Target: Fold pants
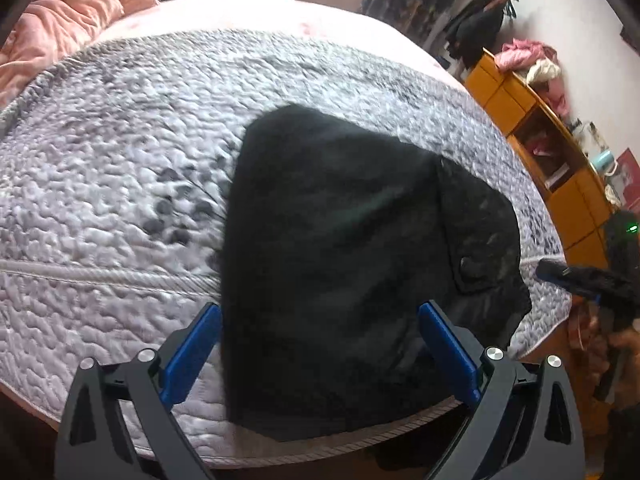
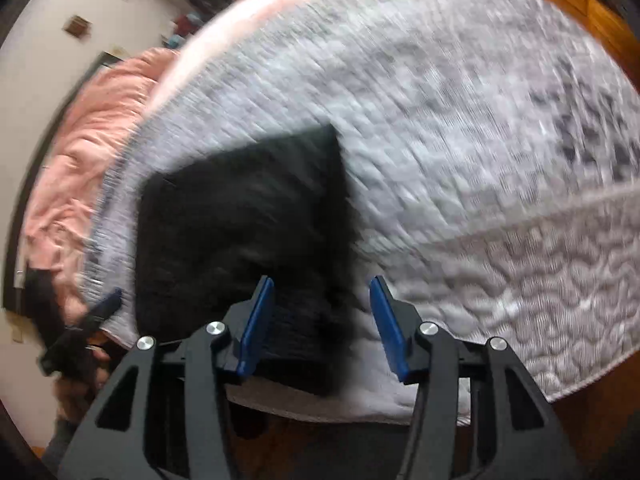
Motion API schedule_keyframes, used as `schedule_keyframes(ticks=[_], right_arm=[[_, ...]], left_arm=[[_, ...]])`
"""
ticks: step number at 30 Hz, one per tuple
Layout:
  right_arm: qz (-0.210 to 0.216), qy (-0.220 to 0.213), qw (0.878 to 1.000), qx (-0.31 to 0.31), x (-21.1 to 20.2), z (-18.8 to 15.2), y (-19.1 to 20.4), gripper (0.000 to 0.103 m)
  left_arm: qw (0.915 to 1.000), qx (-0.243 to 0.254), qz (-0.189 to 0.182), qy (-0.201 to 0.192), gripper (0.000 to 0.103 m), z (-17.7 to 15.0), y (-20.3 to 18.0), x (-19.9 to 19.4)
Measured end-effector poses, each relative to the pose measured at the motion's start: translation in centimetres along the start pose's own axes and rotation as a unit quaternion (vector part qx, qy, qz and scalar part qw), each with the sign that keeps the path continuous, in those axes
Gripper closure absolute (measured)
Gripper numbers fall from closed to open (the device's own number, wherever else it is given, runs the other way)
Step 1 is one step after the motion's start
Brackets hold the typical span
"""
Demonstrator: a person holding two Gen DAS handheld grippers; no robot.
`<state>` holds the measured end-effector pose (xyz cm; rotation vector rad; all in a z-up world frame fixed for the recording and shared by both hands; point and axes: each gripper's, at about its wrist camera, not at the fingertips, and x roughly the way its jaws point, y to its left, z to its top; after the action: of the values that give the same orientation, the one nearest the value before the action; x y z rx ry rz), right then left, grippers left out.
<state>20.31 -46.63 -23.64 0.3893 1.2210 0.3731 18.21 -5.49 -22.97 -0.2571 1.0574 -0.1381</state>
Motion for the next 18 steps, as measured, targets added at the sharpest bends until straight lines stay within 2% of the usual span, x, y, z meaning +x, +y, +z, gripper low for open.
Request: schedule_keyframes(ticks=[3,5,6,8,9,10,11,12,13,15,18], right_arm=[[0.066,0.003,0.998,-0.004,0.3,1.8,1.7,0.052],[0.110,0.029,0.993,0.005,2.6,2.7,2.0,0.052],[0.115,0.043,0.992,0.008,3.9,2.8,1.9,0.053],[0.108,0.062,0.992,0.017,5.6,2.3,0.7,0.067],[0.099,0.066,0.993,0.021,6.3,2.3,0.0,0.084],[0.090,0.069,0.993,0.029,6.7,2.3,-0.9,0.092],[0.100,0.070,0.992,0.038,6.5,2.4,-1.3,0.091],[0.111,0.069,0.990,0.046,6.3,2.6,-1.4,0.085],[0.128,0.061,0.988,0.054,5.5,2.8,-1.6,0.065],[0.127,0.023,0.991,0.042,3.5,3.7,-1.2,0.038],[0.140,-0.001,0.989,0.047,3.1,5.7,-1.4,0.038]], left_arm=[[0.9998,-0.021,-0.001,0.005,0.004,0.8,1.6,0.2],[0.9991,-0.040,-0.010,0.007,0.004,1.2,2.7,0.3],[0.9982,-0.056,-0.019,0.008,0.004,1.5,3.6,0.3],[0.9963,-0.079,-0.031,0.013,0.004,1.9,4.9,0.4],[0.9952,-0.090,-0.036,0.017,0.004,2.1,5.5,0.6],[0.9931,-0.106,-0.042,0.025,0.004,2.4,6.7,0.9],[0.9917,-0.117,-0.046,0.029,0.004,2.5,7.4,1.1],[0.9896,-0.129,-0.054,0.033,0.004,2.7,8.2,1.4],[0.9864,-0.143,-0.072,0.037,0.004,3.1,9.3,1.7],[0.9812,-0.160,-0.101,0.042,0.004,3.8,10.7,2.3],[0.9756,-0.165,-0.134,0.055,0.004,5.4,11.7,3.6]])
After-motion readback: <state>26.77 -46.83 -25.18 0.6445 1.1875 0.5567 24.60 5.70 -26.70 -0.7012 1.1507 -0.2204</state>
